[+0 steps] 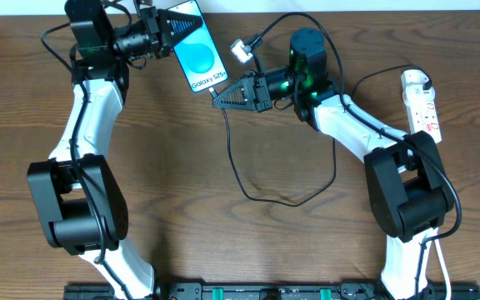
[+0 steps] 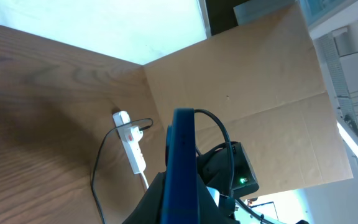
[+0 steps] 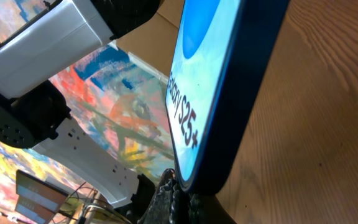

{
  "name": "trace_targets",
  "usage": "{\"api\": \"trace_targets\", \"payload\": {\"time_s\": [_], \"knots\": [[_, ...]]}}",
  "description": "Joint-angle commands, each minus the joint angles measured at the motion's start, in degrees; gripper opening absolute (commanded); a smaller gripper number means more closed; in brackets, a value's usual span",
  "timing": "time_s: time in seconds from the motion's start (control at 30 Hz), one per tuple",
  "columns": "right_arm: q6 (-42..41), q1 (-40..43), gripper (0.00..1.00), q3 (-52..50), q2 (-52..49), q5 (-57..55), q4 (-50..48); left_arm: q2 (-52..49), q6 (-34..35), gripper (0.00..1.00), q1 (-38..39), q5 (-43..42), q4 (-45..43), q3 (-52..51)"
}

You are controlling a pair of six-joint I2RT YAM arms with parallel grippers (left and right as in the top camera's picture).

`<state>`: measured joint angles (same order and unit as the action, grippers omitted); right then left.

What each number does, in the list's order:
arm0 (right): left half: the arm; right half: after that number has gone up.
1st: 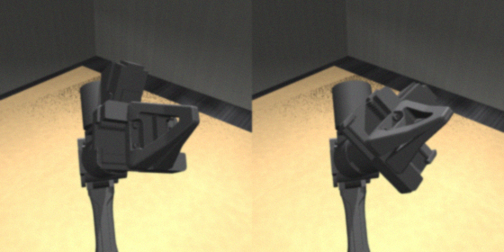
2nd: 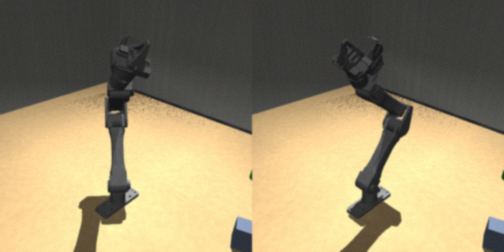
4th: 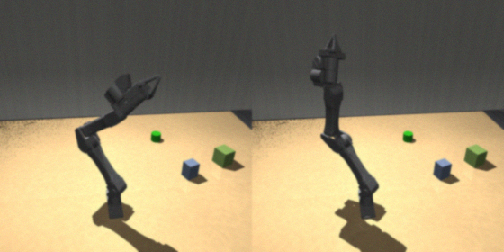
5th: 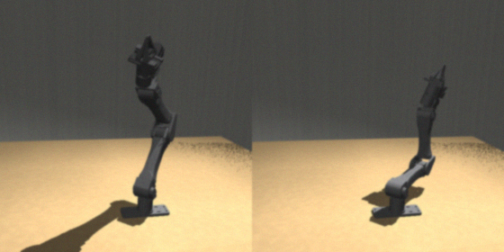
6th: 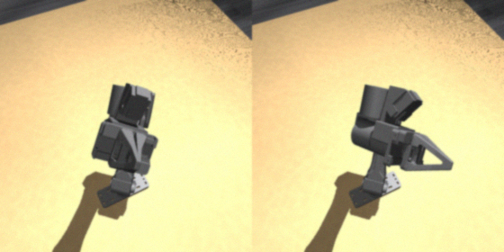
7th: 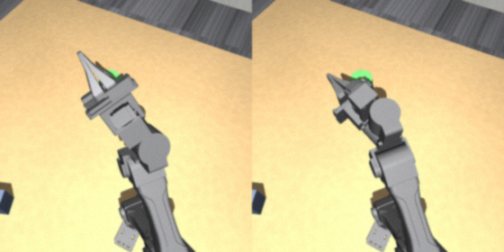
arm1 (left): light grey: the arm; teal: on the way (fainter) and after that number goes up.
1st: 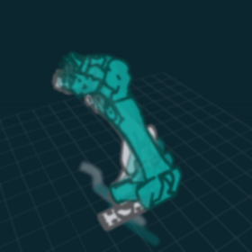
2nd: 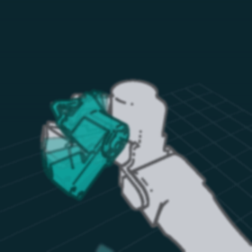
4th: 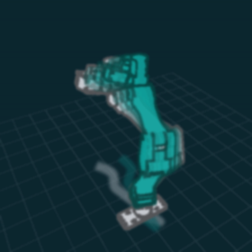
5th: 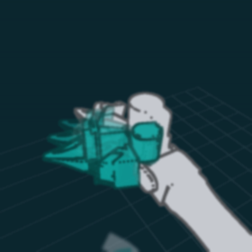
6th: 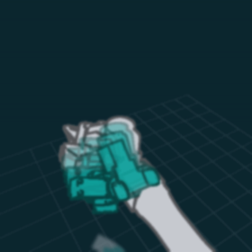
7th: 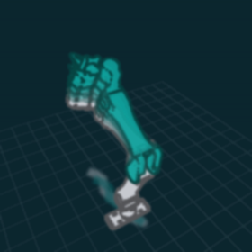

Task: Plug charger to phone and switch on socket
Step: 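Push the plug into the port of the phone held by left gripper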

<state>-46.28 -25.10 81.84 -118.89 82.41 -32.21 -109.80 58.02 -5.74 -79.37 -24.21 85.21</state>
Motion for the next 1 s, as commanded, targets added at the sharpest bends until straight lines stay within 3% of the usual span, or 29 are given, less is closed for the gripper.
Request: {"api": "trace_targets", "payload": {"time_s": [0.0,0.97], "knots": [[-0.4,0.2,0.01,0.8,-0.5,-0.7,-0.2,1.2,-0.8,0.07,0.0,-1.9,-0.6,0.5],[-2.1,0.3,0.01,0.8,-0.5,-4.0,-0.2,1.2,-2.3,0.07,0.1,-4.0,-0.3,0.5]]}}
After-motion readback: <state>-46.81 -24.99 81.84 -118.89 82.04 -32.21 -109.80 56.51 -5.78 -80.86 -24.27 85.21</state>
